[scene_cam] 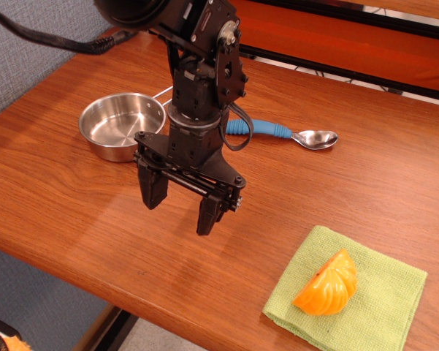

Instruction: Place the pan to the edge of the table

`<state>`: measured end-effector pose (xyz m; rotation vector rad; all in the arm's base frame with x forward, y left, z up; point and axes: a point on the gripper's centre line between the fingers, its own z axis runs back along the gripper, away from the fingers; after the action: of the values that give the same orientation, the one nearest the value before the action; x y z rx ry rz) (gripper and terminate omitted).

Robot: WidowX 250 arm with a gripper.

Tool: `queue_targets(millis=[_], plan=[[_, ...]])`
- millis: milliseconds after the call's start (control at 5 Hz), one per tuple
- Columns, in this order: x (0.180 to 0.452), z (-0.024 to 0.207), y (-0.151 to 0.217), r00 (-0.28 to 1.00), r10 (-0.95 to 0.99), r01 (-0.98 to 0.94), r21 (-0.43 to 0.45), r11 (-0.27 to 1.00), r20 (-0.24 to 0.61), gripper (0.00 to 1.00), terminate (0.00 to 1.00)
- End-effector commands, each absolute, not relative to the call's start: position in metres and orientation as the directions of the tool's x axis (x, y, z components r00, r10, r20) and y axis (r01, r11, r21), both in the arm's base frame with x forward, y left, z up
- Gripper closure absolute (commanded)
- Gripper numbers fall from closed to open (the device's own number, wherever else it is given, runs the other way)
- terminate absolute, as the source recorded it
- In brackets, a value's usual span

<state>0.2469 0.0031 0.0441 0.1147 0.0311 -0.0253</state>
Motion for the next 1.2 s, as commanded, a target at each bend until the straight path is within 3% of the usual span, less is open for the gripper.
queue_targets(millis=[0, 200, 600, 800, 1000], plan=[[0.247, 0.044, 0.003, 0.999, -0.023, 0.027, 0.114, 0.993, -0.032, 0.0, 0.0], [0.25, 0.05, 0.013, 0.998, -0.061, 0.062, 0.093, 0.994, -0.017, 0.0, 0.0], [0.275, 0.058, 0.05, 1.0, 0.003, -0.007, 0.171, 0.985, 0.026, 0.0, 0.0], [0.293, 0.069, 0.072, 0.966, 0.25, -0.257, 0.138, 0.956, 0.067, 0.0, 0.0], [0.319, 0.071, 0.098, 0.934, 0.351, -0.356, 0.11, 0.928, 0.06, 0.0, 0.0]])
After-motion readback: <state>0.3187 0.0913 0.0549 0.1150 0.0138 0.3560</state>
